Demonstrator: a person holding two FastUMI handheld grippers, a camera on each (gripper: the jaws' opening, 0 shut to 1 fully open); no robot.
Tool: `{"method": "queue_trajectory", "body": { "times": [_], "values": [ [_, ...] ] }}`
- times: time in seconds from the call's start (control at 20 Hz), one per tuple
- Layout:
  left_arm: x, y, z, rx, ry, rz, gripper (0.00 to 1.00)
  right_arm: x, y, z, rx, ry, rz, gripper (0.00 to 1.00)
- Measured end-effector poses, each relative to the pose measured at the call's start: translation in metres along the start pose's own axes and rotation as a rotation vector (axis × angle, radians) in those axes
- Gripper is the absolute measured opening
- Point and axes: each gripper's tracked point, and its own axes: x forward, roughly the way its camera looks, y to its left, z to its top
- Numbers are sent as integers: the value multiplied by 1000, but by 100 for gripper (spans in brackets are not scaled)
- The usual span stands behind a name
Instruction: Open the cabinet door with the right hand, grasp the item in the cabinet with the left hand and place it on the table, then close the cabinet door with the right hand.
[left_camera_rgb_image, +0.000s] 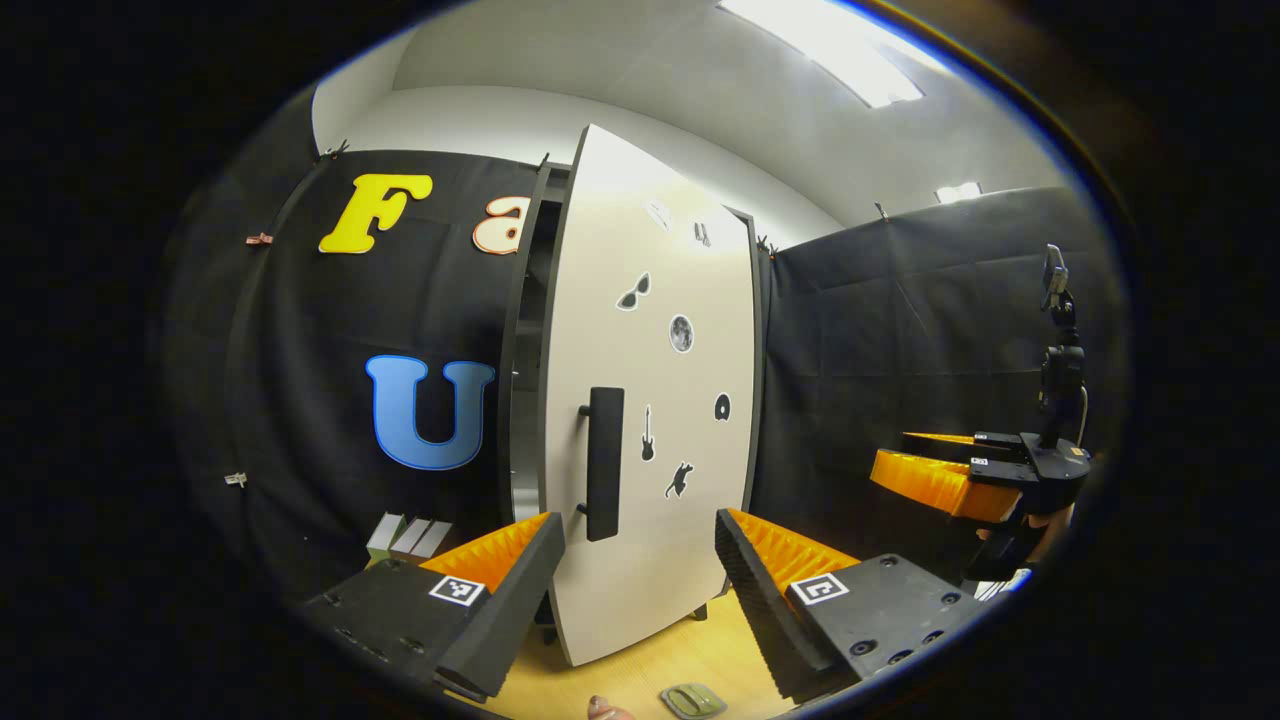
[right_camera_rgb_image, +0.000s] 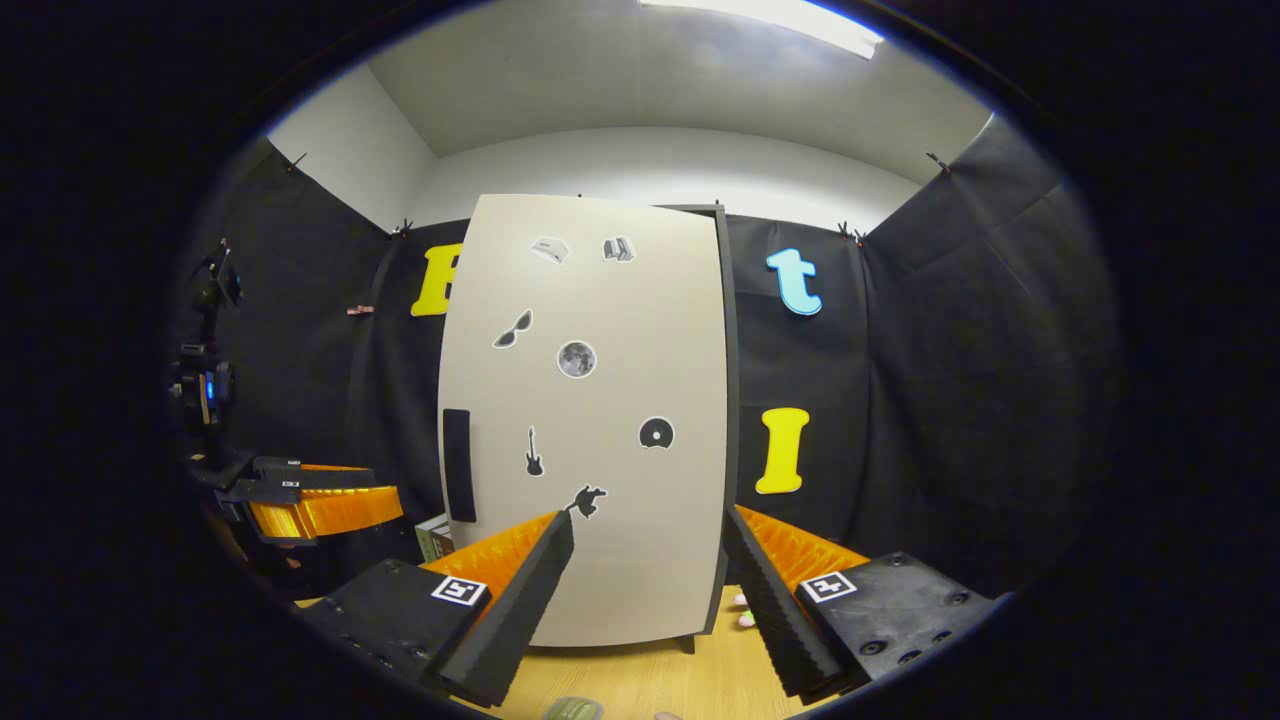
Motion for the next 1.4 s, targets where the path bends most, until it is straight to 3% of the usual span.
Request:
{"method": "queue_trajectory", "body": {
  "times": [0.6, 1.4],
  "values": [
    [5, -7, 5, 19, -23, 8, 95, 2, -7, -2, -24, 1, 7, 98],
    [0, 27, -1, 20, -2, 69, 95, 9, 20, -5, -7, 13, 20, 98]
  ]
}}
